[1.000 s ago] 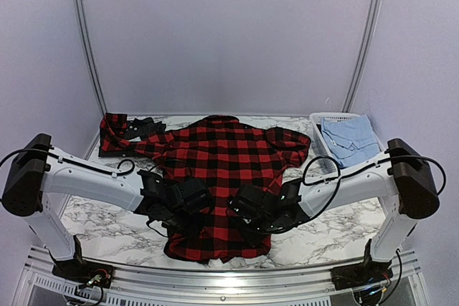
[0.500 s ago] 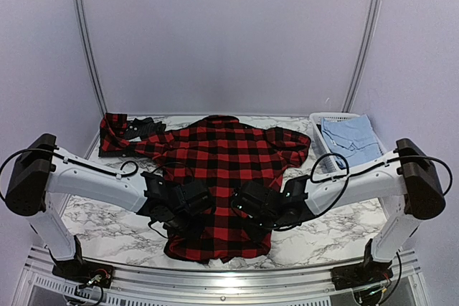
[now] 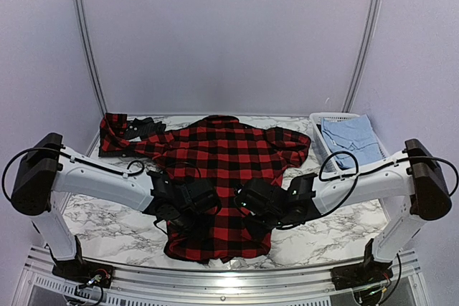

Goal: Fold and stack the long sleeve shirts
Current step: Flatten out the crumpled shirt at the center of the board.

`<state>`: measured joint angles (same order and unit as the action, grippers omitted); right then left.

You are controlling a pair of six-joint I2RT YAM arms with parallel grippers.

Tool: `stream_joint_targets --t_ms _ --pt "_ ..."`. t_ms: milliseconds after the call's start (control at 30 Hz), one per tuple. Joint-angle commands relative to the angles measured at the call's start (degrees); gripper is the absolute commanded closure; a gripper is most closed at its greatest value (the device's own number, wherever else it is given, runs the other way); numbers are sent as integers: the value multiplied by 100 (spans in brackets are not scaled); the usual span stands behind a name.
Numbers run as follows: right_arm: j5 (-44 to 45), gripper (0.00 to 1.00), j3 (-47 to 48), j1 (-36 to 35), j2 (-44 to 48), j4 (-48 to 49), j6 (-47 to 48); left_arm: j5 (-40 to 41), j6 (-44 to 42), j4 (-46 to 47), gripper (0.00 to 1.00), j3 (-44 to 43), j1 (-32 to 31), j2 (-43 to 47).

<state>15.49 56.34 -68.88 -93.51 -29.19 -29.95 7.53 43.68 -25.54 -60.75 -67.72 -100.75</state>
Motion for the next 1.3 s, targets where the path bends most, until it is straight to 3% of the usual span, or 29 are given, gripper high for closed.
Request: stream_joint_targets --t_ms 0,133,367,700,1133,1267 --pt "-81 100 -24 -46 6 135 57 126 0 20 61 -100 -13 -218" --pt "-178 97 -20 -46 -66 208 89 204 11 35 62 -200 -13 -429" --pt "-394 86 -17 -46 -130 297 217 454 113 27 86 -117 4 -235" --pt "-765 66 -9 -42 -285 509 368 442 173 35 95 192 5 212" --pt "-792 62 103 -63 -703 390 387 510 221 26 100 340 13 577" --pt "-629 69 148 -59 -696 303 291 635 372 -19 100 534 39 823"
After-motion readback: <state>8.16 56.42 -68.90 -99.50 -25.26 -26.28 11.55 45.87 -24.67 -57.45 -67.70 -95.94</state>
